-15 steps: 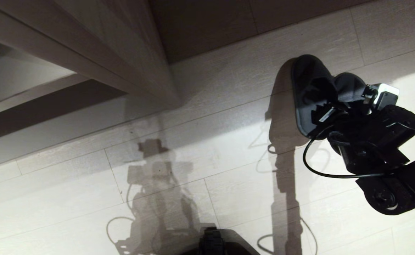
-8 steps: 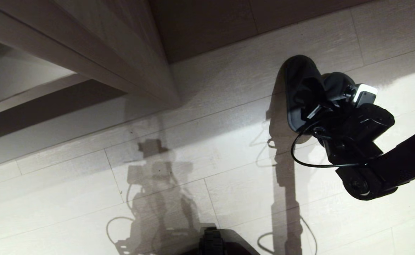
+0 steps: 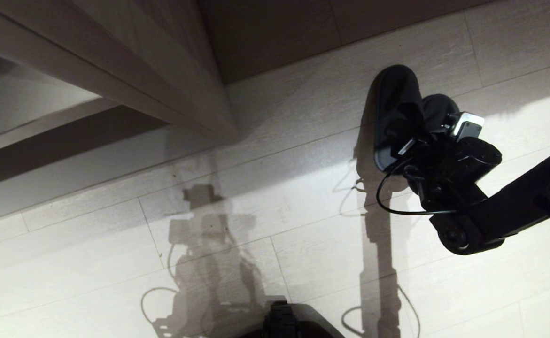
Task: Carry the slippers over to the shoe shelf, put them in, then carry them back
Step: Place the slippers on the floor
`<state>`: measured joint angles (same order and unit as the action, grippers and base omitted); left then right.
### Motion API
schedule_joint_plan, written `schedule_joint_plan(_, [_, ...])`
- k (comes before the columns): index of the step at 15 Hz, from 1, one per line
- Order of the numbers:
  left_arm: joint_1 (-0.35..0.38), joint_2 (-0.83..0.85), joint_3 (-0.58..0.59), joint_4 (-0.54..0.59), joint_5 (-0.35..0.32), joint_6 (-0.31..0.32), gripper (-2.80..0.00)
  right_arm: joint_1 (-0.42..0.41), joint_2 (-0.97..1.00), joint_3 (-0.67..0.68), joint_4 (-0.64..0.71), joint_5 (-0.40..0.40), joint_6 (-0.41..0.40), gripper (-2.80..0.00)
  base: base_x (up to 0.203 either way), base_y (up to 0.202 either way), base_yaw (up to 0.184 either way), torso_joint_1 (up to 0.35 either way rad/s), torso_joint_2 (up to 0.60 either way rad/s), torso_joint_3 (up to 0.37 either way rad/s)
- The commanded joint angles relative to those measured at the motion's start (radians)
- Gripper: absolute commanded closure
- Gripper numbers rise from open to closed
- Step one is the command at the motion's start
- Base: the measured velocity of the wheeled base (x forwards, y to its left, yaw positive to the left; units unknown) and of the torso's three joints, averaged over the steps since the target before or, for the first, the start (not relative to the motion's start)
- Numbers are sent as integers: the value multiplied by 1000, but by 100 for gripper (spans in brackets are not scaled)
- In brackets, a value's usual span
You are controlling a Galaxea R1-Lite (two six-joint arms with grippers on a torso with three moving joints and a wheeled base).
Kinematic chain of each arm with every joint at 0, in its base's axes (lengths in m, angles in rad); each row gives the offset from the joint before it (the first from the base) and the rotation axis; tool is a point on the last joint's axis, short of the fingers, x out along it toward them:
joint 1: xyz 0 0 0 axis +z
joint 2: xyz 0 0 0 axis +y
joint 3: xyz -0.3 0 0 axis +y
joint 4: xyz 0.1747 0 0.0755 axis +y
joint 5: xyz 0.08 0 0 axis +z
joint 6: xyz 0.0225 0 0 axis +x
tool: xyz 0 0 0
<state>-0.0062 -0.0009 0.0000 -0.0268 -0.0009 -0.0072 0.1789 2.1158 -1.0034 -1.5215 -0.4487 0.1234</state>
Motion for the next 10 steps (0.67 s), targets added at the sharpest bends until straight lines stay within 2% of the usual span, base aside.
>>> schedule_joint_plan(1, [0, 1, 8, -1, 1, 0, 0, -1, 4, -1, -9, -2, 1, 0, 0, 0, 0, 0, 0, 0])
schedule_joint_plan(2, [0, 1, 8, -1, 1, 0, 0, -1, 6, -1, -9, -2, 1, -280, 0, 0, 0, 0, 0, 0])
schedule_joint_plan(10, [0, 1, 8, -1, 1, 0, 0, -1, 17, 19, -9, -3, 1, -280, 0, 0, 0, 0, 0, 0])
